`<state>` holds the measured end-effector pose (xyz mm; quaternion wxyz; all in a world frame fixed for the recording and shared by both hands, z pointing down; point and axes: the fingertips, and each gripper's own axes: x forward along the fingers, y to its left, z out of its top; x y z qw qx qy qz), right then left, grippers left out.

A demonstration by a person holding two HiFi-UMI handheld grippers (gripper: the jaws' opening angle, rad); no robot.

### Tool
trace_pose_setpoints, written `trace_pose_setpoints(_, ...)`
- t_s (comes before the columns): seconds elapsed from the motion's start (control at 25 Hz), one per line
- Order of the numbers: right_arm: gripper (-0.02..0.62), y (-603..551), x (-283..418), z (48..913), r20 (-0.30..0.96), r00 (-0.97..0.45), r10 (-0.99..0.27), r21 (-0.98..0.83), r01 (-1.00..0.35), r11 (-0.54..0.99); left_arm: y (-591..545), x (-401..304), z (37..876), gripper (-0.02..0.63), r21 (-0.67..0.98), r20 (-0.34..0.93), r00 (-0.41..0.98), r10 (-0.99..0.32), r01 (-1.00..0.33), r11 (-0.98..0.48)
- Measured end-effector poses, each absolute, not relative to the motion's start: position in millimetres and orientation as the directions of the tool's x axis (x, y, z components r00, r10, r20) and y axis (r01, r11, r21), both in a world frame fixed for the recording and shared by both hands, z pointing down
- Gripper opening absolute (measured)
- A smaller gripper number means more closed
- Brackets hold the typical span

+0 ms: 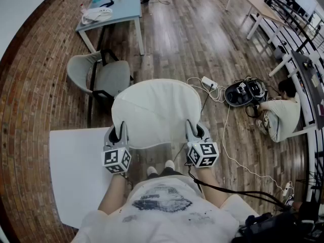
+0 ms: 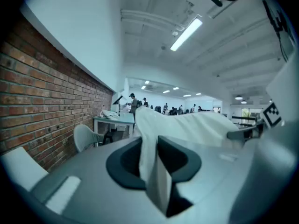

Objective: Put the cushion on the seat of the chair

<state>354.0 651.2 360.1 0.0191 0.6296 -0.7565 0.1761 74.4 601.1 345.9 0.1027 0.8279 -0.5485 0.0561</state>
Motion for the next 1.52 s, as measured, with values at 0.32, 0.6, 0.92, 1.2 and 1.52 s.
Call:
trace_pose_setpoints(0.32, 0.043, 650, 371, 363, 0.259, -0.207, -0.943, -0.252, -0.957, 0.141, 598, 91, 349, 0.071, 0.112, 0.220, 0.386, -0.896, -0.923, -0.369)
trace_pose_setpoints(0.6, 0.044, 651, 390, 368, 0.258, -0.216, -0.942, -0.277, -0.950, 0.142, 595, 106, 355, 0.072, 0.117, 0.223, 0.381, -0.897, -0.924, -0.364)
trace_pose_setpoints(0.92, 0.044, 629, 405, 369, 0.253, -0.221, -0.942, -0.281, -0.948, 0.147, 577, 122, 357, 0.071, 0.127, 0.211, 0.377, -0.902, -0.925, -0.357)
trace_pose_setpoints(1.2, 0.046, 579, 414, 368, 0.252, -0.204, -0.946, -0.281, -0.951, 0.130, 521, 130, 356, 0.072, 0.122, 0.209, 0.383, -0.900, -0.923, -0.364)
trace_pose_setpoints(1.52, 0.046, 459, 417, 392, 0.294, -0.192, -0.936, -0.273, -0.956, 0.110, 402, 135, 384, 0.071, 0.146, 0.233, 0.398, -0.888, -0.917, -0.372)
